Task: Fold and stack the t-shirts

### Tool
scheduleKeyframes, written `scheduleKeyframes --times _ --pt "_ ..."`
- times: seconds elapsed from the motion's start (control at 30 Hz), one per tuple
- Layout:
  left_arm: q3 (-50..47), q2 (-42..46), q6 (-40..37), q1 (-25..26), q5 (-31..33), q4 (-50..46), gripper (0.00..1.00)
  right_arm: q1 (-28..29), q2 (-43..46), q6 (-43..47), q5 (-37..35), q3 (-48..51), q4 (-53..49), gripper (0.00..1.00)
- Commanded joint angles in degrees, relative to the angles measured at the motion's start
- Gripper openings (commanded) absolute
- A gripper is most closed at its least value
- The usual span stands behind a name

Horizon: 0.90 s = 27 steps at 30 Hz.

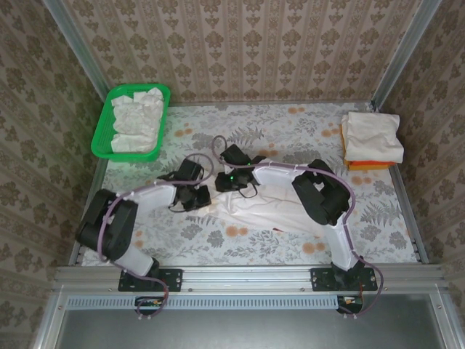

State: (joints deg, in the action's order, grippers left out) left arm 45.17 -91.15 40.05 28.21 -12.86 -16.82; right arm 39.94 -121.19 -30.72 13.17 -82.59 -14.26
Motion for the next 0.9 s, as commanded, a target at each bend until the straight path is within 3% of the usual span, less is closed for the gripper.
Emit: scheduleKeyframes --times 0.0,0.2,0.4,0.6,0.87 --pt "7.2 -8.6 -8.3 -4.8 2.1 0.2 0.13 -5.6 -2.8 -1.8 -2.5 -0.9 -5.4 0.24" --pt "31.7 -27.0 -16.2 -11.0 -2.5 -6.1 0.15 -15.0 -5.0 -2.2 -2.0 -4.2 -7.9 0.24" --pt "57.3 -43.2 -18.0 -10.4 -7.1 -14.0 0.26 -21.8 -5.8 -3.3 -0.9 -4.6 -9.2 0.24" --pt "79.4 -55.3 -17.8 -8.9 -9.7 -21.6 0.31 -24.0 -4.2 -3.2 0.6 -3.0 -8.2 0.24" --pt "96.0 -64.7 -17.0 -8.1 -13.3 -25.1 0.42 -24.0 5.5 -3.3 1.2 5.1 -0.2 0.32"
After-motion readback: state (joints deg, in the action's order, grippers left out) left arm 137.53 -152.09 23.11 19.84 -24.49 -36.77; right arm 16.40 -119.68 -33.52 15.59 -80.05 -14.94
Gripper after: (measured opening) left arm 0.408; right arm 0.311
